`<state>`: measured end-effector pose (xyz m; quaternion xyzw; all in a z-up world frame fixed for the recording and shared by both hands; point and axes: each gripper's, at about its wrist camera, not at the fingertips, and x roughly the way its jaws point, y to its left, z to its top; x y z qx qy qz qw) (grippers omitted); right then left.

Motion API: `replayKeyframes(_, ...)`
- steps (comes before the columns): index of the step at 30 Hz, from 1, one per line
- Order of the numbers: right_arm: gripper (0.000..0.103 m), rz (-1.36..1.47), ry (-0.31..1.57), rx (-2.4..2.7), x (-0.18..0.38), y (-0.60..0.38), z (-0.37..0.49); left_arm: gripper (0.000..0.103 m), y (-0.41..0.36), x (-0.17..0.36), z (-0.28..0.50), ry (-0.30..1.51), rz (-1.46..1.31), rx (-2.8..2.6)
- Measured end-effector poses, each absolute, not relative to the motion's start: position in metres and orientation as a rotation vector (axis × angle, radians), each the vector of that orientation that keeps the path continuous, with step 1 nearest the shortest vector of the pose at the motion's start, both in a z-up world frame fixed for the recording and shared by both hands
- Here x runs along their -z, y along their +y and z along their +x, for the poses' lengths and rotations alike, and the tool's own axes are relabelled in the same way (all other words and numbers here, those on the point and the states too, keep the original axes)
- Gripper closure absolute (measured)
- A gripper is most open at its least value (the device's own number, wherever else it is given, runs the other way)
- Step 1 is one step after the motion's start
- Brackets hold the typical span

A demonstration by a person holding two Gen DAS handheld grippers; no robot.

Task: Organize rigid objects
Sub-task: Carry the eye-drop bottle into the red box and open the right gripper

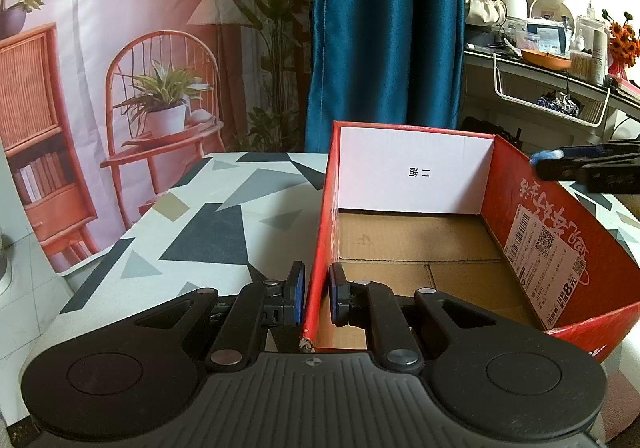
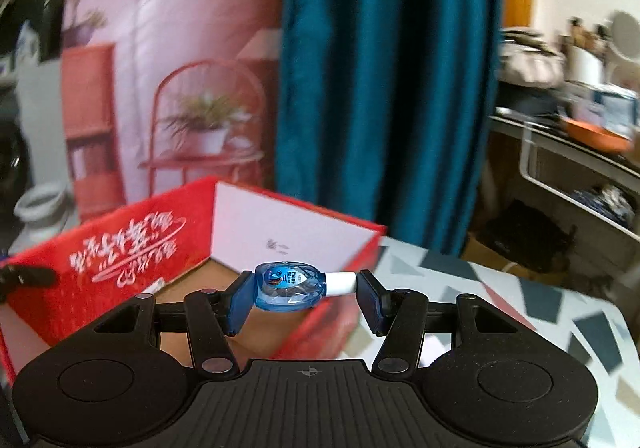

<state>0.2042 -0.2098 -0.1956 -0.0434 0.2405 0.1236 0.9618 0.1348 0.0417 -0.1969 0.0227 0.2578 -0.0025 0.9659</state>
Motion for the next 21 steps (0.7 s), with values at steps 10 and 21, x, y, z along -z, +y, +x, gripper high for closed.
replayKeyframes(10, 0.05, -0.187, 0.512, -0.258, 0.205, -0.184, 0.219, 0.089, 0.041, 0.198, 0.135, 0.517, 0.048, 0.008)
replayKeyframes(21, 0.02, 0.008, 0.455, -0.138, 0.214, -0.213, 0.193, 0.089, 0.041, 0.198, 0.135, 0.517, 0.047, 0.009)
